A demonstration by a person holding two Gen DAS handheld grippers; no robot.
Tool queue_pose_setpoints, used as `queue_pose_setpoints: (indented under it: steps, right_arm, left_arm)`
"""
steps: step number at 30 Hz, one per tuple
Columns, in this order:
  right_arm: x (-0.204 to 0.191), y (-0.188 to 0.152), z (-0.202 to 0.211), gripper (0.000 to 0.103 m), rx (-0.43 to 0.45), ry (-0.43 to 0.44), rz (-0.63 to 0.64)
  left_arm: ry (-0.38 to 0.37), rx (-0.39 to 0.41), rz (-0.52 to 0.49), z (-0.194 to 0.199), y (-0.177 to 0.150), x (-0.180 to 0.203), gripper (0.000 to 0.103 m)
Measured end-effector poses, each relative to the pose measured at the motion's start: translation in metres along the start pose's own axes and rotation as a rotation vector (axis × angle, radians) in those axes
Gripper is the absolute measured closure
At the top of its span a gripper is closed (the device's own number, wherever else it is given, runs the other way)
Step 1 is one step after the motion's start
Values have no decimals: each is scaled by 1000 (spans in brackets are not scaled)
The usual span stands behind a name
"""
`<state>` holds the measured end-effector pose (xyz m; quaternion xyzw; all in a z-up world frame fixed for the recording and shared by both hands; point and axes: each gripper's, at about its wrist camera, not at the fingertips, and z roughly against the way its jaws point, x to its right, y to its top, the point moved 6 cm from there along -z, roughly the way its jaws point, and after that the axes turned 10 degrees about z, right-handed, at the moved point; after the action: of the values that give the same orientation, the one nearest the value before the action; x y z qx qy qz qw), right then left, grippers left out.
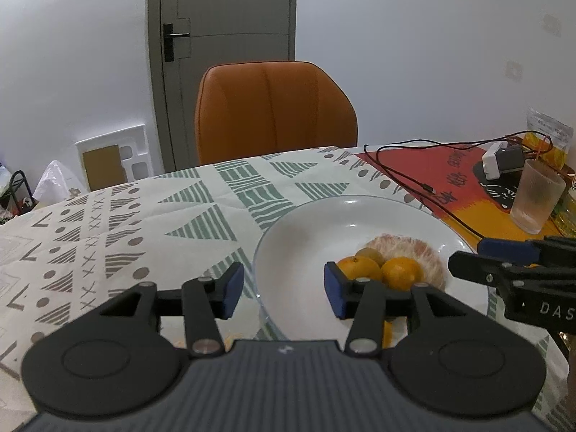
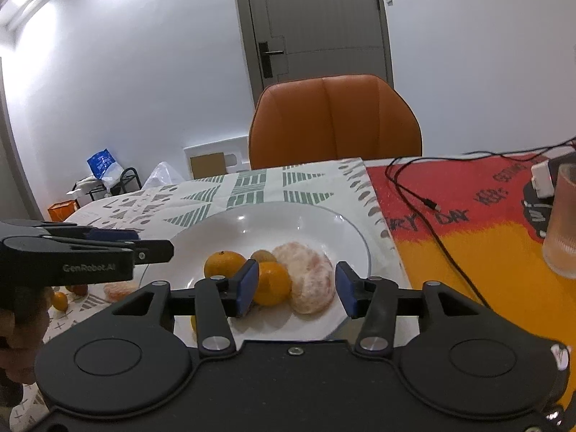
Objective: Organize fruits
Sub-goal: 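Open the right tool over the plate while the left tool releases the orange there, then move both open tools back from the plate toward the remaining fruit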
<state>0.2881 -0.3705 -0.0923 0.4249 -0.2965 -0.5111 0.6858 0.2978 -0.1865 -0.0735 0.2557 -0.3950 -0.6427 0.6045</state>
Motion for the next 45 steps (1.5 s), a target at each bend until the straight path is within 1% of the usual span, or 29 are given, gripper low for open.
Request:
queue_pose_setpoints:
  steps: [1, 4, 11, 18, 20, 22, 23, 24, 25, 27, 32, 36, 39, 45]
  right_arm:
    - [0, -1, 0, 54, -4, -1, -7]
    - [-3, -5, 6, 46, -6, -6, -31]
    - [-11, -6, 16, 44, 3, -7, -45]
    - [-22, -6, 23, 32, 10, 6, -40]
    - [-25, -5, 24, 27, 13, 14, -43]
    - [-29, -4, 27, 19, 17, 19, -44]
    - [-30, -4, 28, 17, 20, 24, -45]
    - [-32, -4, 28, 12, 22, 30, -47]
    - [-34, -3, 29, 6, 24, 33, -49]
    - [-37, -3, 30, 0, 30, 39, -56]
    - [-44, -2, 30, 0, 27, 64, -74]
    - [-50, -1, 33, 0, 29, 70, -70]
    - [-55, -1, 34, 0, 29, 76, -62]
    - [-65, 2, 36, 0, 29, 86, -52]
  left_arm:
    - [0, 2, 2, 2, -1, -1, 53]
    - [4, 3, 11, 10, -3, -5, 43]
    - [33, 33, 15, 27, -4, -17, 26]
    - [71, 39, 50, 40, -6, -33, 16]
    - [77, 37, 54, 43, -7, -38, 15]
    - [83, 38, 61, 47, -9, -43, 14]
    - [86, 38, 65, 50, -10, -45, 13]
    - [86, 38, 69, 52, -10, -47, 11]
    - [82, 38, 74, 54, -11, -49, 10]
    - [63, 41, 89, 58, -12, -53, 6]
    - [65, 36, 146, 68, -13, -67, 0]
    - [98, 31, 167, 75, -14, -79, 0]
    - [106, 37, 192, 80, -14, -88, 0]
    - [113, 50, 205, 92, -16, -99, 0]
